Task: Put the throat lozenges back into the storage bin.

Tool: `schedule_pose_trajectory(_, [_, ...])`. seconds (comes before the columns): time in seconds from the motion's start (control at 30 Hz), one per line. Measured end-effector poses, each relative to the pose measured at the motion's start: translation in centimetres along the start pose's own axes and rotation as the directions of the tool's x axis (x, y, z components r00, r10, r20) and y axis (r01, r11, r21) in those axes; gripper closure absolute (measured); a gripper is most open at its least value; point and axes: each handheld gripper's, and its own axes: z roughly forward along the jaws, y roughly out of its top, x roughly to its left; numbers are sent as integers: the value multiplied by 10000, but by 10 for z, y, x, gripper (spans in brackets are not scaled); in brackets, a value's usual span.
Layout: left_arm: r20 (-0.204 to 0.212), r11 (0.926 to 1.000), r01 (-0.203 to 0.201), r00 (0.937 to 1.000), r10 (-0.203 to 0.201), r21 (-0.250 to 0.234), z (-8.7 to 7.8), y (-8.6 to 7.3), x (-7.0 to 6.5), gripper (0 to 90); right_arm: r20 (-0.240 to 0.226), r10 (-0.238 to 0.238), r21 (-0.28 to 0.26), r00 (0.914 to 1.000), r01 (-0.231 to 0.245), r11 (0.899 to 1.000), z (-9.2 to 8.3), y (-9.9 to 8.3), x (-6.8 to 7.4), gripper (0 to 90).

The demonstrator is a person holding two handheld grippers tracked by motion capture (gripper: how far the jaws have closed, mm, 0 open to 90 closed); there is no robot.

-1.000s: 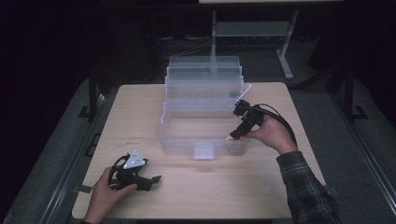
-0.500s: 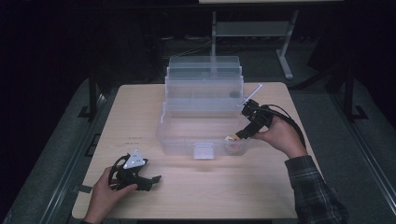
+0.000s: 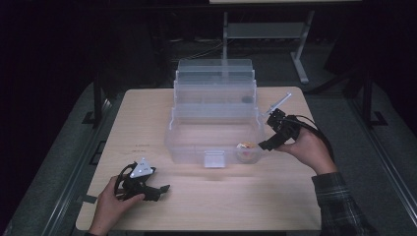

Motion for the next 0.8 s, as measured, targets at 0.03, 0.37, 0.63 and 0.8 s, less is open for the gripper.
schedule_pose_trajectory(0.03, [5,10000,9,10000,-9,-2,0,0,0,121,12,32,-17,10000,-32,10000,-1,-2,0,171])
schedule_pose_trajectory(0.37, [-7,10000,7,10000,-7,-7,0,0,0,121,139,317,-174,9994,-314,9994,-1,-25,-3,134])
schedule_pose_trajectory(0.63, [-7,10000,27,10000,-27,-6,0,0,0,121,217,534,-484,9983,-523,9975,1,-47,-3,132])
schedule_pose_trajectory(0.8, [-12,10000,20,10000,-20,-3,0,0,0,121,202,714,-772,9972,-696,9946,2,-59,-1,133])
